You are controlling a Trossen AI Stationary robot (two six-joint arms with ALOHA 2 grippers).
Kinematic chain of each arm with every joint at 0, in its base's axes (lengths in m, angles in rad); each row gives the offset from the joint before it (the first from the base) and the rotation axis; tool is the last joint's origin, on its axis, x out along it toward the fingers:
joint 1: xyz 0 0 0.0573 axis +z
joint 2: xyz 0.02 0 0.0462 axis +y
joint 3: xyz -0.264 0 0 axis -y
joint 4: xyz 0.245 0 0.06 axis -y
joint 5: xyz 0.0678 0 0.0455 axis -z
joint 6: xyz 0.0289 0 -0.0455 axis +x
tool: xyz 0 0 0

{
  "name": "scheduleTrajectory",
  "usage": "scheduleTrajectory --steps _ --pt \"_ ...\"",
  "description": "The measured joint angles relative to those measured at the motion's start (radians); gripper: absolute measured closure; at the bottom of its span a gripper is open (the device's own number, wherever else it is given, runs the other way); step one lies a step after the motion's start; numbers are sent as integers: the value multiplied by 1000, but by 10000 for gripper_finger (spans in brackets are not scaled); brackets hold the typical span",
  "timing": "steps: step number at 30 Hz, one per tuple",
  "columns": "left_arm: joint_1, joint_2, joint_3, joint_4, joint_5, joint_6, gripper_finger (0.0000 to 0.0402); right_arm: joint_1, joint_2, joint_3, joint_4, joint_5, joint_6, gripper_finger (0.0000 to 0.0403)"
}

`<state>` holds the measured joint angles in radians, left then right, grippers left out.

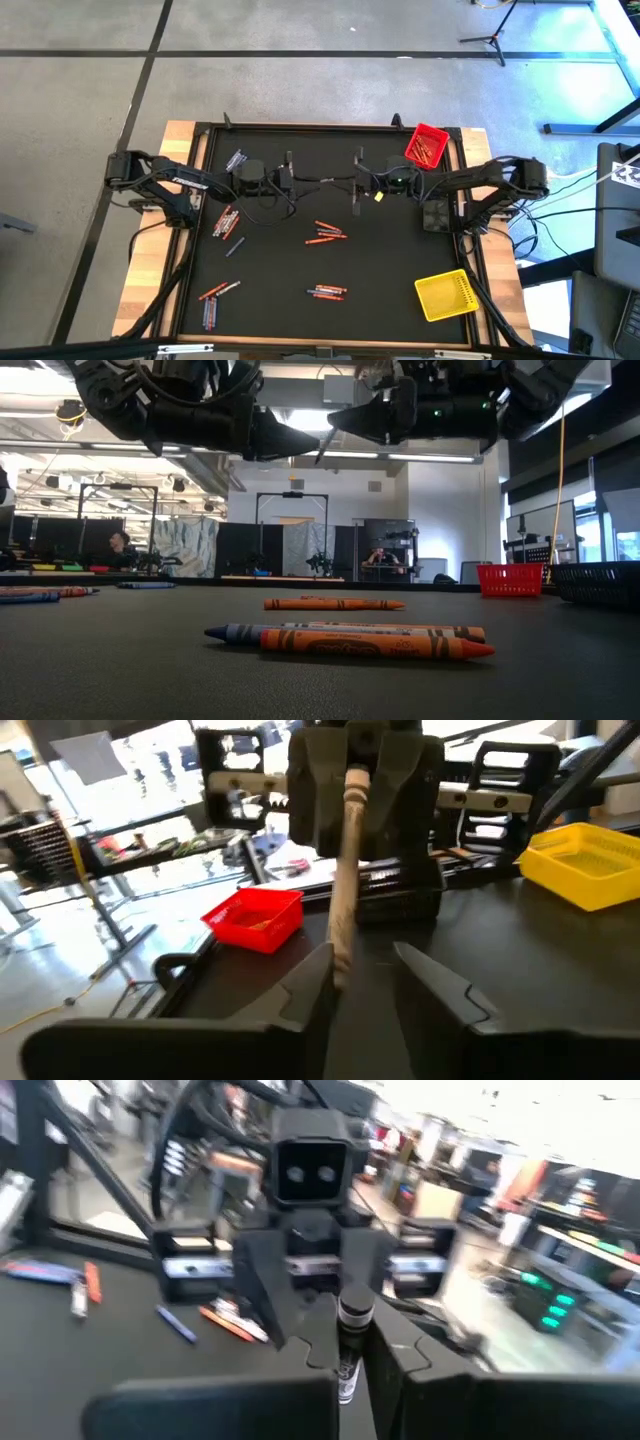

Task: Sort crayons
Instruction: Put the black crayon into the black bin

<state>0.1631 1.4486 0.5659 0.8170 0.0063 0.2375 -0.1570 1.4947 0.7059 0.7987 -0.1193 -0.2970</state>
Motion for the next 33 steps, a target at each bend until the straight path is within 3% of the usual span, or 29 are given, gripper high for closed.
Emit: scheduleTrajectory --steps 5,9,20,27,33 --pt "0 -80 1 -122 -92 4 288 0 -157 0 -283 147 -8 375" --pt "0 -130 1 -211 -152 3 287 0 -290 0 -547 227 12 387" --pt "0 -142 0 -289 -154 -25 289 0 -610 0 -1162 365 243 377" --pt "0 -142 0 -287 -154 -25 289 0 -712 0 -1545 468 454 383" --pt "0 -142 0 -287 -154 -22 289 0 -714 0 -1734 442 675 378"
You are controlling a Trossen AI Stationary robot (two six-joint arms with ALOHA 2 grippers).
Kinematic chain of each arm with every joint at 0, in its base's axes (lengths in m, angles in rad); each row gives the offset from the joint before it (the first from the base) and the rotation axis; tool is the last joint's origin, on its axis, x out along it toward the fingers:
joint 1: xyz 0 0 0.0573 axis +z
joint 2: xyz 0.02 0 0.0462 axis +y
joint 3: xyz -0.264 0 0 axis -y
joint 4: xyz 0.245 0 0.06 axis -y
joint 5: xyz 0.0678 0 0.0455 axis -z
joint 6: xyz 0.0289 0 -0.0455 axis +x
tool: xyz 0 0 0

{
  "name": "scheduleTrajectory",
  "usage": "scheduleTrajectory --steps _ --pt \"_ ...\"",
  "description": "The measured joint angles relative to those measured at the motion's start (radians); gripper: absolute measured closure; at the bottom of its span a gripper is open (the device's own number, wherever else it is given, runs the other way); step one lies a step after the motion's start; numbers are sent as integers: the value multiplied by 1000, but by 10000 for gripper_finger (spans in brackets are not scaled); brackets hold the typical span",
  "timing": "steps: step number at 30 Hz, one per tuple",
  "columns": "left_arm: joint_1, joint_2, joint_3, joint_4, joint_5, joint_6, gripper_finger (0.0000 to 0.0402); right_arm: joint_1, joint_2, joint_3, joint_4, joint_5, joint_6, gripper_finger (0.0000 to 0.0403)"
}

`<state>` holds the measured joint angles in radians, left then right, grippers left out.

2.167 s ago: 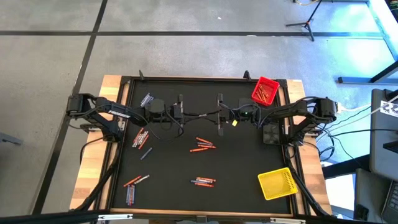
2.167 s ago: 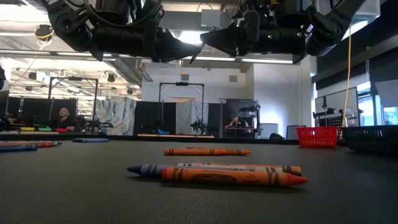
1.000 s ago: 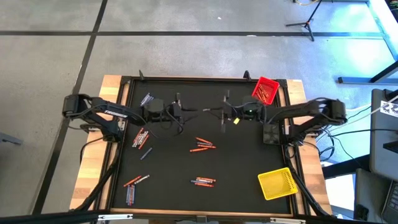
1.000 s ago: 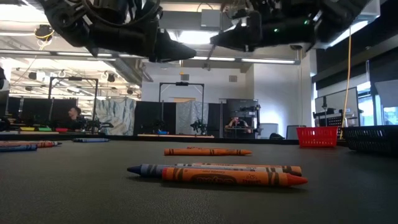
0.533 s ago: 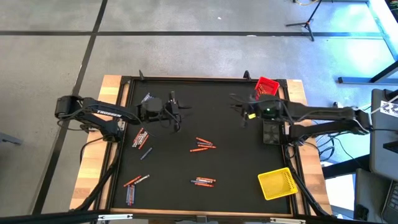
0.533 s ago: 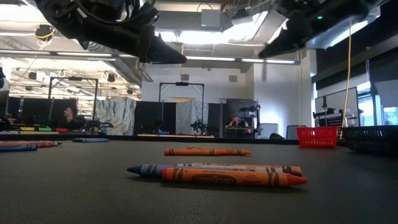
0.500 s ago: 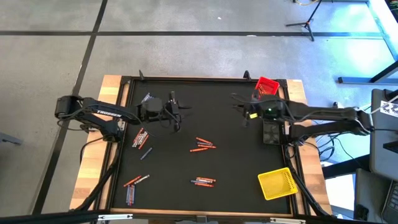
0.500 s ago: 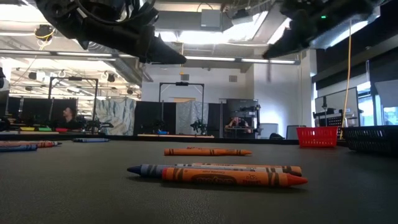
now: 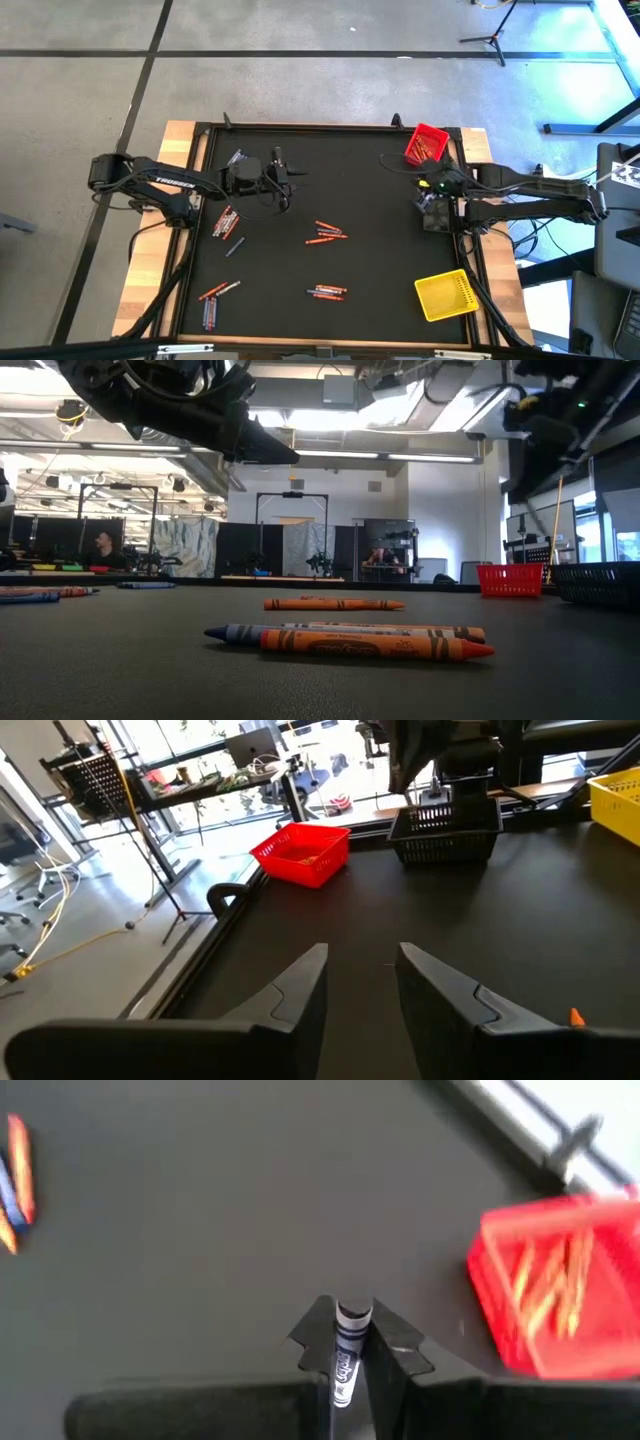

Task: Sort crayons
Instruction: Put the black crayon into the black bin

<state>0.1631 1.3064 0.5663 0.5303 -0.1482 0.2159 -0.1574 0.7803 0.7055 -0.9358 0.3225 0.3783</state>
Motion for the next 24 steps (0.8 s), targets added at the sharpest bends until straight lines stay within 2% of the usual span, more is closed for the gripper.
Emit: scheduleTrajectory --steps 13,18,24 --pt "-1 0 0 1 4 -4 289 0 47 0 -336 9 323 374" --pt "-1 0 0 1 4 -4 289 0 72 0 -338 -21 356 377" --pt "-1 0 0 1 8 -4 289 -2 142 0 -337 -3 357 374"
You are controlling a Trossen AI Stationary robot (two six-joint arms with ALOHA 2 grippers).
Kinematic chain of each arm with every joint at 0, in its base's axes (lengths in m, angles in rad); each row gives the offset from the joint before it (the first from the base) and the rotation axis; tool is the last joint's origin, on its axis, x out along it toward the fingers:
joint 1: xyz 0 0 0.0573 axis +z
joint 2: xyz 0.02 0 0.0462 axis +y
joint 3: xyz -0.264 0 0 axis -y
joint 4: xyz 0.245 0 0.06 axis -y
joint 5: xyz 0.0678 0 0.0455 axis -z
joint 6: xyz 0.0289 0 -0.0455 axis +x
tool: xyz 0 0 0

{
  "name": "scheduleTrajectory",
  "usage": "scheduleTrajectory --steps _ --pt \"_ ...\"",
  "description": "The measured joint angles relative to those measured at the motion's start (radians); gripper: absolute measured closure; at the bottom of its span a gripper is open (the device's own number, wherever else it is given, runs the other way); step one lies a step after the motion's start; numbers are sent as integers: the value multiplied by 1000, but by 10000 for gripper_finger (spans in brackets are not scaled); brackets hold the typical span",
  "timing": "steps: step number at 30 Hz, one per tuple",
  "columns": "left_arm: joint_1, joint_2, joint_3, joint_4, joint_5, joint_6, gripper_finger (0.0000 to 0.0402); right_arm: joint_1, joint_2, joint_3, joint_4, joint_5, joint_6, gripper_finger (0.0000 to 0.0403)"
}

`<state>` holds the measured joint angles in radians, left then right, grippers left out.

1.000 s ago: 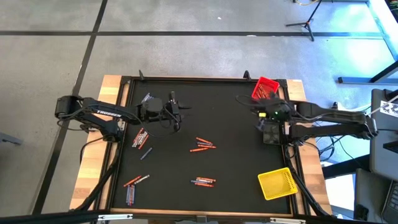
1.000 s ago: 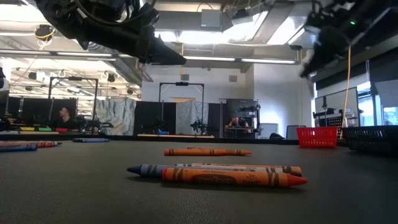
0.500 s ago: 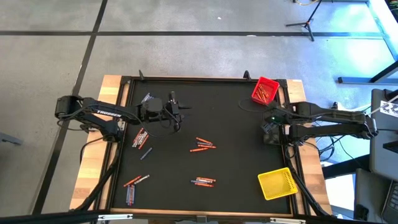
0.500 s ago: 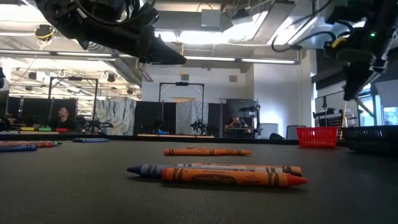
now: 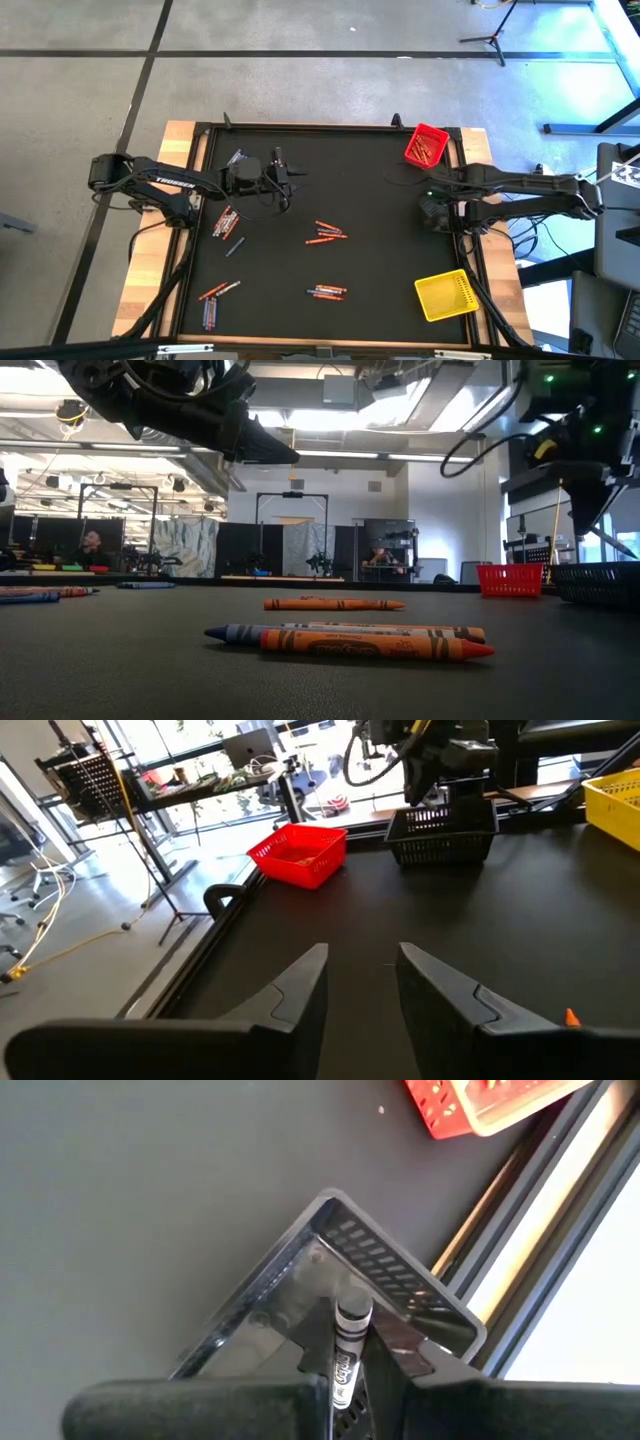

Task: Sort crayons
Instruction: Put the black crayon into the black bin

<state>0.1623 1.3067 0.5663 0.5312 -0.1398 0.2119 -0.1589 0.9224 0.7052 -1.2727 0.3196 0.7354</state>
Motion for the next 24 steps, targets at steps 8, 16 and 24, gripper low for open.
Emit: scheduleTrajectory --steps 8,16,24 --pt "0 0 0 -1 0 0 289 -140 108 -44 58 -25 -90 374" --pt "0 0 0 -10 0 -1 289 -246 143 -45 59 -76 -165 374" --pt "0 0 0 6 0 -2 289 -248 143 -45 73 -127 -199 336"
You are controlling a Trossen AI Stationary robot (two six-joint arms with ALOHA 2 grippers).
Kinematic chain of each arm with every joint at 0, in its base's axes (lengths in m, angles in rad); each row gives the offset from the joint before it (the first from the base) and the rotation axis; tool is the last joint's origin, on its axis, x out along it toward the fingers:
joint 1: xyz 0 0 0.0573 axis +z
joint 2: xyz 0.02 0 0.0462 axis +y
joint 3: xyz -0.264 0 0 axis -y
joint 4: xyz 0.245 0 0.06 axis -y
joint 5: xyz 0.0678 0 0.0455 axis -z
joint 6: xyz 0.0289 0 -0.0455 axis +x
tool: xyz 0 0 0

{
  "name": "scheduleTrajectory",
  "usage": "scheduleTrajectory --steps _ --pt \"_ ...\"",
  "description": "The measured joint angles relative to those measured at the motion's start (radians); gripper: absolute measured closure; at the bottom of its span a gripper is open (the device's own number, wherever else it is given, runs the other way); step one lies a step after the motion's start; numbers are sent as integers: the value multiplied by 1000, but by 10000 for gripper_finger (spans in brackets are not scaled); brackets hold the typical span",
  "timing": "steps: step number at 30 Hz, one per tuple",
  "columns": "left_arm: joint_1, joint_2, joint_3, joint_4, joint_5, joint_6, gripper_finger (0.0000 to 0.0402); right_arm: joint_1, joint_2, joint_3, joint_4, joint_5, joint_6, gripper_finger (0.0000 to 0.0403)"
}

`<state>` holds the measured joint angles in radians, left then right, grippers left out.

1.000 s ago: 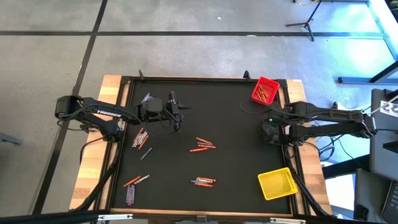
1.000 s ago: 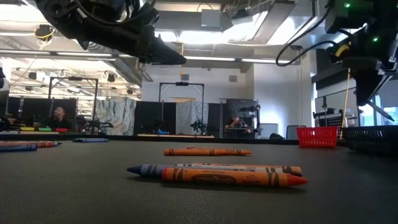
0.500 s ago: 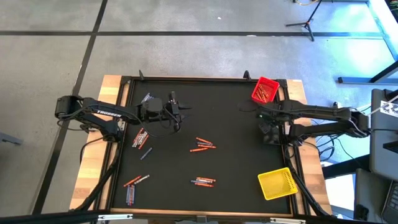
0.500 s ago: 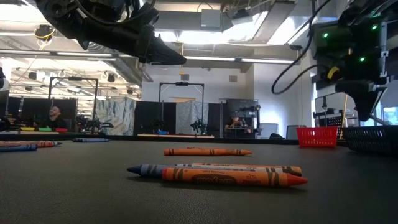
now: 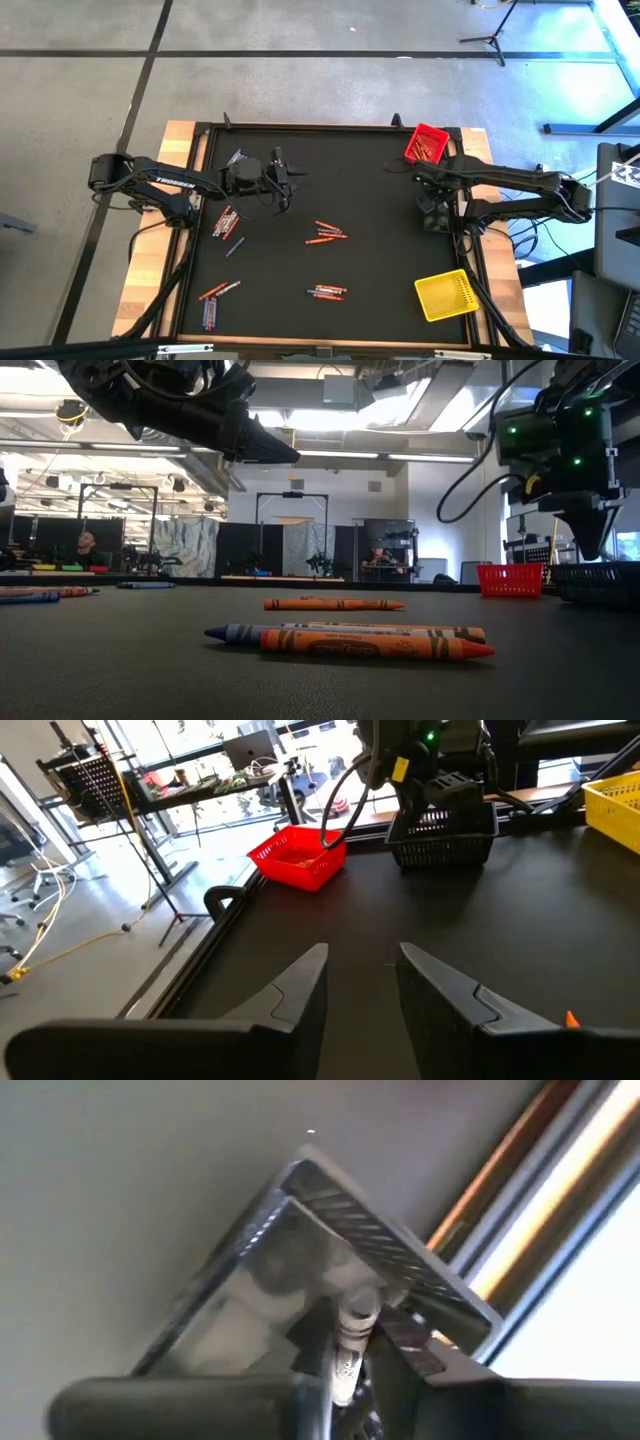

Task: Sort crayons
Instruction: Put the black crayon into the black bin, then put the orange crayon into the red bin

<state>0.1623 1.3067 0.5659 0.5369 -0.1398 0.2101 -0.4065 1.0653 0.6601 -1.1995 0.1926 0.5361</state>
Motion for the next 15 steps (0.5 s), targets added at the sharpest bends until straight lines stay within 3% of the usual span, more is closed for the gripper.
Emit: scheduleTrajectory --steps 7,11,15 --pt "0 0 0 -1 0 0 289 0 0 47 -23 -22 -62 248" --pt "0 0 0 -29 0 -1 289 1 -2 131 -15 -37 -78 236" --pt "0 0 0 -61 0 -18 289 1 -3 171 160 -38 -156 237"
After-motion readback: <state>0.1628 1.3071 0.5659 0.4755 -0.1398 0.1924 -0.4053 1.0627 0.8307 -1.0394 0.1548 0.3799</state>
